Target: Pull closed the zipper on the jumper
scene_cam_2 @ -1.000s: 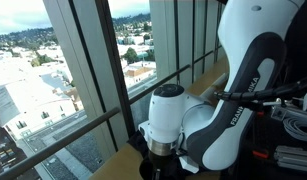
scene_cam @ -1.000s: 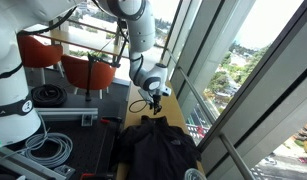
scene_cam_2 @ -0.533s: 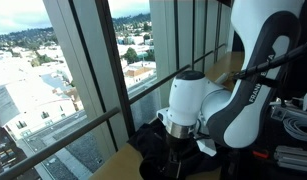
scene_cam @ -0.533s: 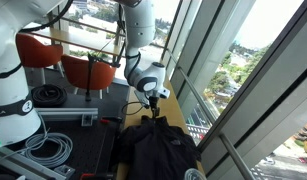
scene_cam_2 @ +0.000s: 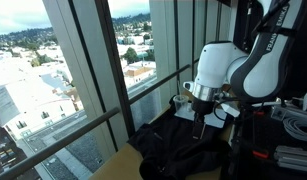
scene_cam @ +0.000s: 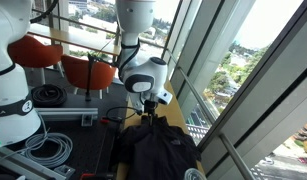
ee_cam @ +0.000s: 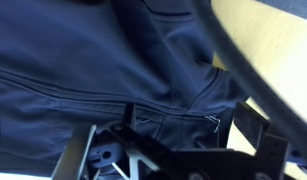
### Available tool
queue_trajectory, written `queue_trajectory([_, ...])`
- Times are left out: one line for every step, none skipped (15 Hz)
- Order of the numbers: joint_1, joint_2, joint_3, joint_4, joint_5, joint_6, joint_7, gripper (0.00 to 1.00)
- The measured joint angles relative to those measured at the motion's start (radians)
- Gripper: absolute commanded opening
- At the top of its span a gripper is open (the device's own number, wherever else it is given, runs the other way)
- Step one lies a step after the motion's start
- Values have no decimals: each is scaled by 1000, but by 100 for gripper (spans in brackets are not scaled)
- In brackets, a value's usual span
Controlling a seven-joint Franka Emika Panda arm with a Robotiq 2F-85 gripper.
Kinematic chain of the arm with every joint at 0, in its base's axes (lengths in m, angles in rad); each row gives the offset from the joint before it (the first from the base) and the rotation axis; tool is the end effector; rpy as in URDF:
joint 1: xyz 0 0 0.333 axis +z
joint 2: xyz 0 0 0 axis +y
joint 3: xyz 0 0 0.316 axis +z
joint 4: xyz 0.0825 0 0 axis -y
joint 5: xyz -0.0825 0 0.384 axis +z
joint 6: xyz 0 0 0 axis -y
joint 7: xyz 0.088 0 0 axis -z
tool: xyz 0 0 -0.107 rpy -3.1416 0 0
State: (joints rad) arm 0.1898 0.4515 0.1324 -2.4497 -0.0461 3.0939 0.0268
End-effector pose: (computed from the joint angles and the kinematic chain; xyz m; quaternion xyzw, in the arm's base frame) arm 0.4633 0.1635 0.1421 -0.9819 -0.1597 -0.0929 0.0414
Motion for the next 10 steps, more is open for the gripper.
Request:
queue_trajectory([-74,-33,52,-35,6,-2,-24,100])
queue_trajectory([-151,-64,110,-66,20,-5,-50,100])
queue_trajectory([-227,-93,171,-93,40,-10,-80,100])
queue_trajectory([-295,-119,226,-115,61,-19,-109,100])
queue_trajectory([-352,-144,273,-131,85,-38,-138,100])
queue_trajectory([-397,-167,308,-141,111,-60,-166,100])
queue_trajectory([-429,-191,331,-147,139,-87,-195,100])
queue_trajectory([-457,-214,348,-150,156,-117,-216,100])
queue_trajectory([-483,-239,362,-150,164,-147,-230,100])
queue_trajectory([-504,-264,369,-150,172,-176,-245,100])
